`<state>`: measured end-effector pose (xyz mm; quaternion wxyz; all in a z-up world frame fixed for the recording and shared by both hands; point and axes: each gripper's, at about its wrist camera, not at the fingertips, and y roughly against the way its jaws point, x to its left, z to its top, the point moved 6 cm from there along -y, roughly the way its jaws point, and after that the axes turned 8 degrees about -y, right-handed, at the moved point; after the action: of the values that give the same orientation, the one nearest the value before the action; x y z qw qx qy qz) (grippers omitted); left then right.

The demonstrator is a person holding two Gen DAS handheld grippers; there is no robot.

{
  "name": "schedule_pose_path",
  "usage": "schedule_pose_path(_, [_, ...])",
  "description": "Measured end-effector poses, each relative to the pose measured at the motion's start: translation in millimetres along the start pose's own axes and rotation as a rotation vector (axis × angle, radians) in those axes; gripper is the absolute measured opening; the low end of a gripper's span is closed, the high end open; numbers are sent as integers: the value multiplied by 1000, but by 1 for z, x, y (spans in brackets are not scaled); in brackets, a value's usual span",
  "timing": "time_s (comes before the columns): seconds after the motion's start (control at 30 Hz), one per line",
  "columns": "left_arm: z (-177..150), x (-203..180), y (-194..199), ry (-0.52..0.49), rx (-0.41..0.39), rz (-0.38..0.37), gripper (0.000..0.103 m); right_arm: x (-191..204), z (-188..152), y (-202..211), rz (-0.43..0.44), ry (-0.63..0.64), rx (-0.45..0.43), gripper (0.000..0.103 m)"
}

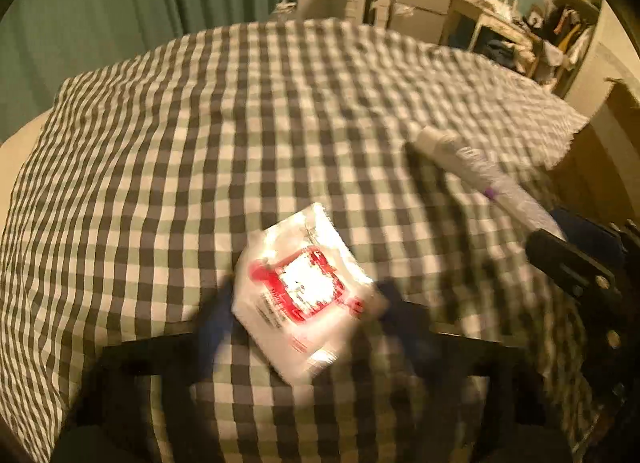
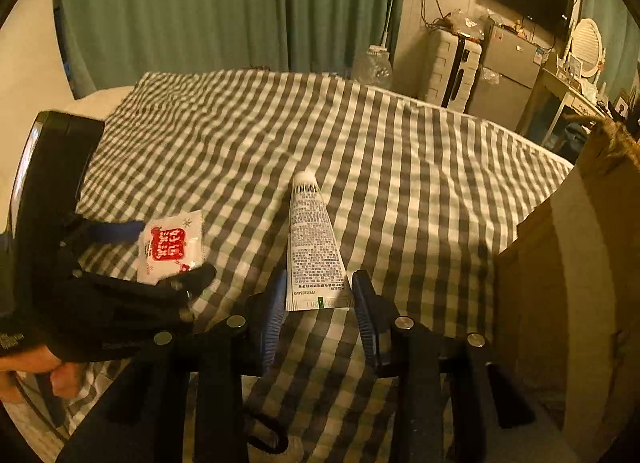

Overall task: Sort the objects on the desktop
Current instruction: 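Grasp the red-white sachet with left tool while right tool grasps the white ointment tube, then lift the sachet with left tool while right tool lifts the ointment tube toward box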

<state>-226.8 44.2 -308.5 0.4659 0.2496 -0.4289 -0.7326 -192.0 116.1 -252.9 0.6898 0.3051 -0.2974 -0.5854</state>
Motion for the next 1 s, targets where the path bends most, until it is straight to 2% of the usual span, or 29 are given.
schedule_pose_path(0.03, [1,0,4,9,-1,-20,19,0,2,2,2,-3,-5,33])
schedule_pose_path(0.07, [2,2,7,21,5,-38,9,0,3,4,4,-8,-11,33])
schedule_pose_path(0.1, [1,4,9,28,6,-42,7,-1,4,7,10,-14,-17,33])
schedule_pose_path(0.43, [18,5,78,11,-143,-37,6,4,14,40,33,-26,-85,28])
schedule_pose_path(0.47, [20,5,82,9,-152,-35,6,3,14,43,37,-30,-88,3])
schedule_pose_path(0.73, [33,-2,124,15,-230,-40,6,1,9,55,45,-35,-74,4])
schedule_pose_path(1.0, [42,7,176,44,-337,-36,6,0,16,95,45,-46,-151,3])
